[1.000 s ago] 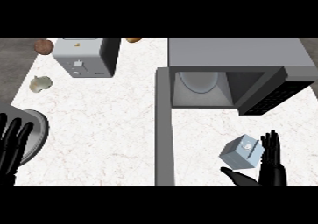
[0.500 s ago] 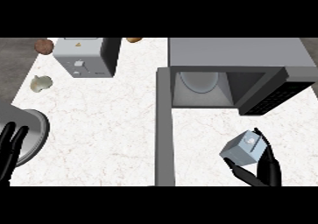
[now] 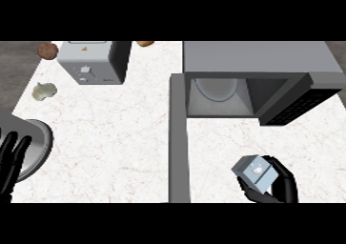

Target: Pick up the milk, place it into the microwave and close the microwave

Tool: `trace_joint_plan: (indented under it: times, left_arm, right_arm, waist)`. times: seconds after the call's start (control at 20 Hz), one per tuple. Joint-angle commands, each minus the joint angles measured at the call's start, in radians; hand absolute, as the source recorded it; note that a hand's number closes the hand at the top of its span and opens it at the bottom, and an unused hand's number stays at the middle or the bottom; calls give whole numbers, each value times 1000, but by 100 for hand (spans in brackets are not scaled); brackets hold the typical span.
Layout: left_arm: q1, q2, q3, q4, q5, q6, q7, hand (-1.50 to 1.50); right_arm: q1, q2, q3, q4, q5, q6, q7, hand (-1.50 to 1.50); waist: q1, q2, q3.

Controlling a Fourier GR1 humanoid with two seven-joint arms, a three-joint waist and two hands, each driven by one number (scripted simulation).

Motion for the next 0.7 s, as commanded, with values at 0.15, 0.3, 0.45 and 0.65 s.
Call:
trace_joint_plan:
  times: [0.15, 0.3, 0.45, 0.65]
  left_arm:
    - [-9, -3, 4, -15, 4, 2, 26, -150]
    - [99, -9, 9, -78, 31, -38, 0, -150]
    - [-55, 34, 95, -18, 97, 1, 90, -150]
    - [45, 6, 75, -35, 86, -50, 28, -150]
  right_arm:
    - [6, -41, 65, -7, 14, 179, -63, 150]
    - [91, -22, 107, -57, 39, 175, -119, 150]
    - [118, 3, 138, -156, 50, 133, -59, 150]
    - [124, 29, 169, -358, 46, 73, 155, 150]
  waist:
    - [0, 1, 1]
    - [2, -1, 1]
    - [-7, 0, 1]
    - [-4, -1, 0]
